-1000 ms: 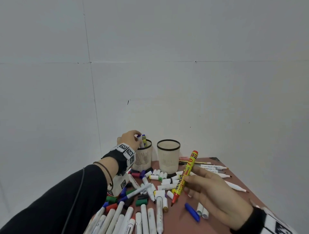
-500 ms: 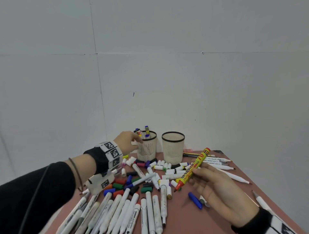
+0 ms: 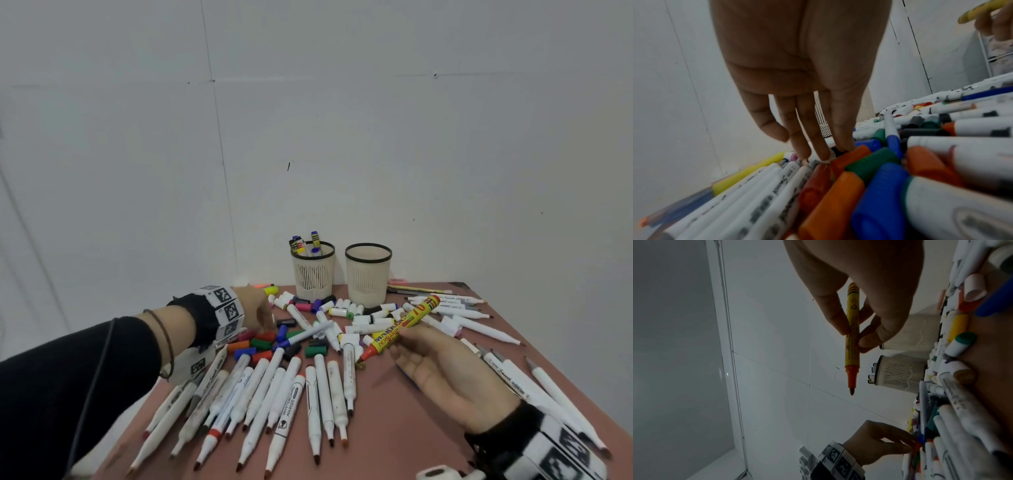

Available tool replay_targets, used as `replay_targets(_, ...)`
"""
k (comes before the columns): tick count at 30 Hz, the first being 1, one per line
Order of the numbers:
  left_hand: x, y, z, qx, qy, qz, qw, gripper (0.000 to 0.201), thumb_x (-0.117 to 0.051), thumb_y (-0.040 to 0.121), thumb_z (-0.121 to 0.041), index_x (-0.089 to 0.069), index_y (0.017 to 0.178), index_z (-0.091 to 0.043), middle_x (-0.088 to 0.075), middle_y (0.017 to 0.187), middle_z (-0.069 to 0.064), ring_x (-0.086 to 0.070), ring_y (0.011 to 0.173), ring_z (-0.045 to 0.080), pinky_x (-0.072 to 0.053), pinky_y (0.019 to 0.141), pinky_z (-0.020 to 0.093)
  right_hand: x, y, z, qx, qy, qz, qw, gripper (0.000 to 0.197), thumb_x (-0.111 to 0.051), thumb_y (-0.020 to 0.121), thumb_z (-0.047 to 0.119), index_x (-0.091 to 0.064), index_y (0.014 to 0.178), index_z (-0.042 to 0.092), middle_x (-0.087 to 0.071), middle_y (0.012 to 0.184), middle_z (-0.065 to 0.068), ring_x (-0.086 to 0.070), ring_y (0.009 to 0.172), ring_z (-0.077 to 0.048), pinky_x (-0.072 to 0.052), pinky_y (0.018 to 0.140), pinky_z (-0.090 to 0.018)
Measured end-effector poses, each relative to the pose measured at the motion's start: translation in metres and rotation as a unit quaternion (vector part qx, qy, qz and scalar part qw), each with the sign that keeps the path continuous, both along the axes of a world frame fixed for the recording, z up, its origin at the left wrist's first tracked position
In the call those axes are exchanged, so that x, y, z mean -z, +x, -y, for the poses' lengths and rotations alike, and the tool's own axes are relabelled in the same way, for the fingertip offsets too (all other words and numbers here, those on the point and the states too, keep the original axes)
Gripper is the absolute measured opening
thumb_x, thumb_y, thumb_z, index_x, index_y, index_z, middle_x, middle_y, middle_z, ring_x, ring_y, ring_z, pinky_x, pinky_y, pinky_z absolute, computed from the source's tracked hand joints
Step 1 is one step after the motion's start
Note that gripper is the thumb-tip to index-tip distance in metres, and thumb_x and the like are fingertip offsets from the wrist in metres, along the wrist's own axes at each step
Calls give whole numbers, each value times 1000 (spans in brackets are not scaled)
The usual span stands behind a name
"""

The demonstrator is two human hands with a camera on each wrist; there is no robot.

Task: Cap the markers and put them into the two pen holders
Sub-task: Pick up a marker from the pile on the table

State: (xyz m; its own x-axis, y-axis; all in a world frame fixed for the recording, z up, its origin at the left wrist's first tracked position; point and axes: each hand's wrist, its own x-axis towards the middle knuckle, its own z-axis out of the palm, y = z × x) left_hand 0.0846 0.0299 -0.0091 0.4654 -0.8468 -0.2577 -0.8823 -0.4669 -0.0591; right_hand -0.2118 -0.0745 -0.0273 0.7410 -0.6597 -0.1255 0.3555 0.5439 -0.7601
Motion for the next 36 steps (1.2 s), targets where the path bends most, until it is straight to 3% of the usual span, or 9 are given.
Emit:
replay_targets(4,0,-7,9,8,22,-31,999,29,-68,84,-19,-69,114,-15,-69,112,-2,-52,86,3,-35,57,6,1,-1,3,23,15,-14,1000,14,-53,84,-7,-59,76,4,-65,75,-14,-58,69,-21,-57,55,-23)
replay_targets(8,3,-8,15,-4,40,-31,999,30,-69,84,-19,-68,113,-12,-68,115,4,-52,88,8,-39,76,19,3,-5,8,39,25,-21,999,15,-53,85,-6,-58,76,5,-64,74,-13,-59,67,-20,-56,54,-22)
replay_targets(12,5,-5,14,-5,9,-16,1000,24,-70,82,-20,-70,106,-16,-68,108,2,-54,89,10,-43,71,19,5,-9,12,51,35,-26,998,15,-54,86,-5,-57,76,6,-62,71,-11,-57,71,-21,-57,55,-22)
replay_targets(16,-2,-3,4,-2,-31,-43,999,22,-75,78,-22,-72,99,-17,-67,95,-5,-56,88,9,-45,79,21,8,-12,15,54,45,-28,997,14,-55,86,-5,-57,78,7,-61,78,-12,-57,74,-21,-57,56,-23)
replay_targets(20,-1,-11,-9,17,23,-57,998,25,-74,79,-29,-74,100,-15,-72,99,-1,-55,76,2,-45,74,16,6,-11,9,53,44,-23,997,17,-53,87,-6,-56,76,6,-62,69,-10,-56,72,-20,-56,59,-24)
replay_targets(25,10,-19,-7,3,21,-47,999,29,-70,82,-29,-73,103,-10,-65,83,-4,-48,64,0,-36,60,11,2,-11,-1,51,53,-15,997,17,-52,87,-5,-56,74,6,-62,60,-8,-56,71,-19,-56,59,-22)
replay_targets(29,9,-25,-4,-25,17,-47,998,31,-72,81,-30,-73,103,-8,-68,91,4,-53,76,7,-40,62,14,1,-15,-3,57,53,-13,997,16,-53,87,-5,-57,76,6,-63,65,-9,-56,72,-19,-56,63,-23)
replay_targets(32,8,-30,-6,-40,14,-31,999,30,-74,79,-29,-73,101,-9,-63,87,-2,-54,84,11,-43,68,20,1,-19,-1,66,56,-11,996,14,-53,87,-5,-57,78,6,-62,72,-10,-57,74,-20,-56,61,-24)
replay_targets(36,-1,-33,-14,-61,-61,-28,996,24,-76,74,-32,-73,91,-15,-63,80,-6,-56,81,11,-41,60,18,2,-28,-4,70,45,-13,996,14,-52,88,-5,-57,79,6,-62,79,-13,-57,74,-20,-57,56,-23)
